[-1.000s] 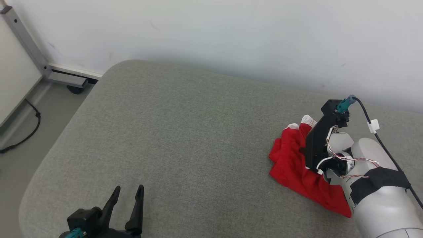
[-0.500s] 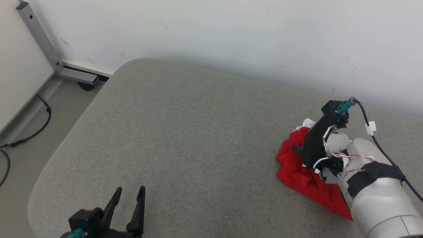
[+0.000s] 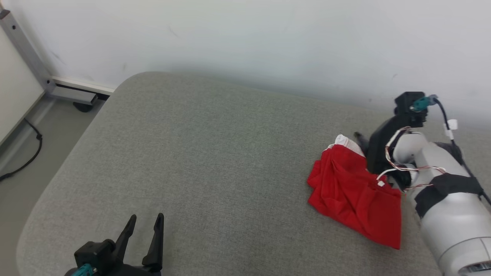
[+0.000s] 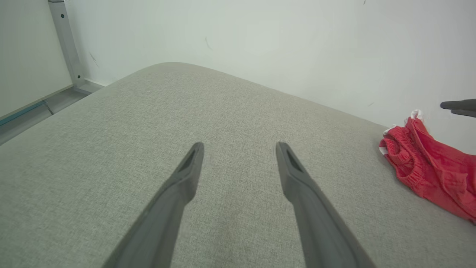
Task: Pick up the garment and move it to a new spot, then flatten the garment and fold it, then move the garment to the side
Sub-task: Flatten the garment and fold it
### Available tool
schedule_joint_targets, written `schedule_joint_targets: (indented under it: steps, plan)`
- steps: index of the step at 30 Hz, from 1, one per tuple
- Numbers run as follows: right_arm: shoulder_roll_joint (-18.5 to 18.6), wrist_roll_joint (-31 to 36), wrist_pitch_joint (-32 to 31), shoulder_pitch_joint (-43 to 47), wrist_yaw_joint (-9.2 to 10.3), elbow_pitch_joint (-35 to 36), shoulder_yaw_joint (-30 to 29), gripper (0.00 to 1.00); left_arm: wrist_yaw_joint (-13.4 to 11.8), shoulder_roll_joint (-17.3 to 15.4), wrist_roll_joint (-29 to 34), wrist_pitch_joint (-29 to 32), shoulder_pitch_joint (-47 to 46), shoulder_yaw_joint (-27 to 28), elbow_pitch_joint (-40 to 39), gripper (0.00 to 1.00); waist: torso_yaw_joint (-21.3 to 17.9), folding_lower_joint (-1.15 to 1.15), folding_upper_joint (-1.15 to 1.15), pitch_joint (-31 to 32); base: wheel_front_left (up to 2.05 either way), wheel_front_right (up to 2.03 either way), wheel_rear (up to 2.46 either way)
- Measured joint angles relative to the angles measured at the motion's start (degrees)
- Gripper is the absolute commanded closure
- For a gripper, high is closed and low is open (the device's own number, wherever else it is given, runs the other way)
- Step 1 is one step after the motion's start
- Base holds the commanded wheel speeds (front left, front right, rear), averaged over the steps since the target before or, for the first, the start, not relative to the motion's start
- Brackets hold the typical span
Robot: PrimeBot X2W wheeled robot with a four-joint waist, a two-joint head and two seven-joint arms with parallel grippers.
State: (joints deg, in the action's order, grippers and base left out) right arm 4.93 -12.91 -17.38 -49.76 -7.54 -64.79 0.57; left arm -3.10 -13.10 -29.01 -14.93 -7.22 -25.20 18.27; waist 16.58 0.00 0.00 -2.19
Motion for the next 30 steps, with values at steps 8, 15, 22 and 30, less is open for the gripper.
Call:
schedule_joint_targets:
  steps: [8,15,22,30]
  plan:
    - [2.04,4.81,6.69,6.0,0.0,3.71,-2.19,0.0,-0.4,-0.11,-0.02,0.0,-0.01,-0.15,-0.49,0.0,-2.04,0.0,0.0,0.08,0.0,0.0,0.0]
    - [2.14,6.06,9.26,13.48,0.0,9.66,-1.63,0.0,-0.42,-0.12,-0.19,0.0,-0.04,-0.3,-0.73,0.0,-3.88,0.0,0.0,-0.4,0.0,0.0,0.0]
    - [1.05,6.51,6.68,19.17,0.0,17.23,-2.74,0.95,-0.42,-0.38,-0.25,0.0,-0.09,-0.4,-0.69,0.0,-5.27,0.0,0.0,-0.8,0.0,0.0,0.0]
    - [-0.71,5.2,1.91,26.54,0.0,26.97,-1.77,1.0,-0.41,-0.54,-0.36,0.0,-0.26,-0.66,-0.7,0.0,-5.48,0.0,0.0,-1.25,0.0,0.0,0.0]
